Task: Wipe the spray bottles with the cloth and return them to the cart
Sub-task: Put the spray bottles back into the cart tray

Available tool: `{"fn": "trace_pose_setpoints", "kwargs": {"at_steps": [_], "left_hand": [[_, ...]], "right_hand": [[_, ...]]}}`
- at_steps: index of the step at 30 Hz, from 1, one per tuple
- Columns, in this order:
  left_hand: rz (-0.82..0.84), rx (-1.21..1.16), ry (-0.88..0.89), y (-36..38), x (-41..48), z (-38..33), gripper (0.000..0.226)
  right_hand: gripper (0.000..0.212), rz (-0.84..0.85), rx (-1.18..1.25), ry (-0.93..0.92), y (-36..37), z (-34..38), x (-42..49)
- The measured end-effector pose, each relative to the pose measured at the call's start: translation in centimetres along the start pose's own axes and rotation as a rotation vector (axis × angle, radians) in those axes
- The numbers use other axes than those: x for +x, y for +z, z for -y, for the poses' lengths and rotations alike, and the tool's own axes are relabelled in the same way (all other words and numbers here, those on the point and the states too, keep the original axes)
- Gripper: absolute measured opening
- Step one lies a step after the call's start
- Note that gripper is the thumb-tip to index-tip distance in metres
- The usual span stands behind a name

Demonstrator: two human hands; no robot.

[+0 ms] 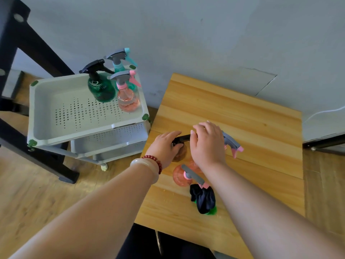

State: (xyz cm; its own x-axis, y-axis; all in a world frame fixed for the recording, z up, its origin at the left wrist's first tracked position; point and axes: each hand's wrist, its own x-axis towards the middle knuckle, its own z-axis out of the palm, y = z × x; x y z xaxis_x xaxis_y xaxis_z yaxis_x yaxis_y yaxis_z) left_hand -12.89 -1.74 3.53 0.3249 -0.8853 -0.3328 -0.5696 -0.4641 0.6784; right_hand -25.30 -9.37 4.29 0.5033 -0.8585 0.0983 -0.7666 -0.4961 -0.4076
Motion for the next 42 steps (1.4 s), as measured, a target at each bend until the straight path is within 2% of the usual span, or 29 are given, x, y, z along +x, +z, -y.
{"fn": "trace_pose_setpoints", "kwargs": {"at_steps": [6, 12, 22, 25, 28, 32, 37, 42], "left_hand": [[-0.035, -0.023, -0.006, -0.2, -0.1, -0.2, 0.026], [-0.229, -0.088, -0.106, -1.8, -1.9, 1.0, 0.026], [-0.459, -0.152, -0.124, -9.3, -4.1, 2.3, 0.022], [-0.544, -0.161, -0.125, -12.1, -4.3, 2.8, 0.024], [-0.611, -0.161, -0.139, -14.8, -4.7, 3.9, 0.023], [-0.697, -0.193, -0.147, -18.0, -5.3, 5.9, 0.027], [-0.748, -0.195, -0.145, -21.4, -4.5, 8.4, 0.025], [-0.699, -0.204, -0.166, -23.1, -2.0, 11.1, 0.026]], "right_hand": [[0.027, 0.063, -0.008, -0.001, -0.3, -1.3, -0.3], [0.034, 0.042, 0.004, 0.004, -0.2, -0.6, -0.2], [0.034, 0.083, 0.055, -0.120, 1.2, 5.8, 0.9], [0.041, 0.040, 0.079, -0.174, 1.9, 8.2, 1.7], [0.048, 0.071, 0.064, -0.201, 2.8, 10.8, 2.5], [0.037, 0.118, 0.032, -0.188, 4.5, 13.3, 3.3], [0.046, 0.167, -0.022, -0.212, 7.0, 16.3, 4.1], [0.028, 0.261, -0.105, -0.248, 10.0, 17.7, 5.3]]}}
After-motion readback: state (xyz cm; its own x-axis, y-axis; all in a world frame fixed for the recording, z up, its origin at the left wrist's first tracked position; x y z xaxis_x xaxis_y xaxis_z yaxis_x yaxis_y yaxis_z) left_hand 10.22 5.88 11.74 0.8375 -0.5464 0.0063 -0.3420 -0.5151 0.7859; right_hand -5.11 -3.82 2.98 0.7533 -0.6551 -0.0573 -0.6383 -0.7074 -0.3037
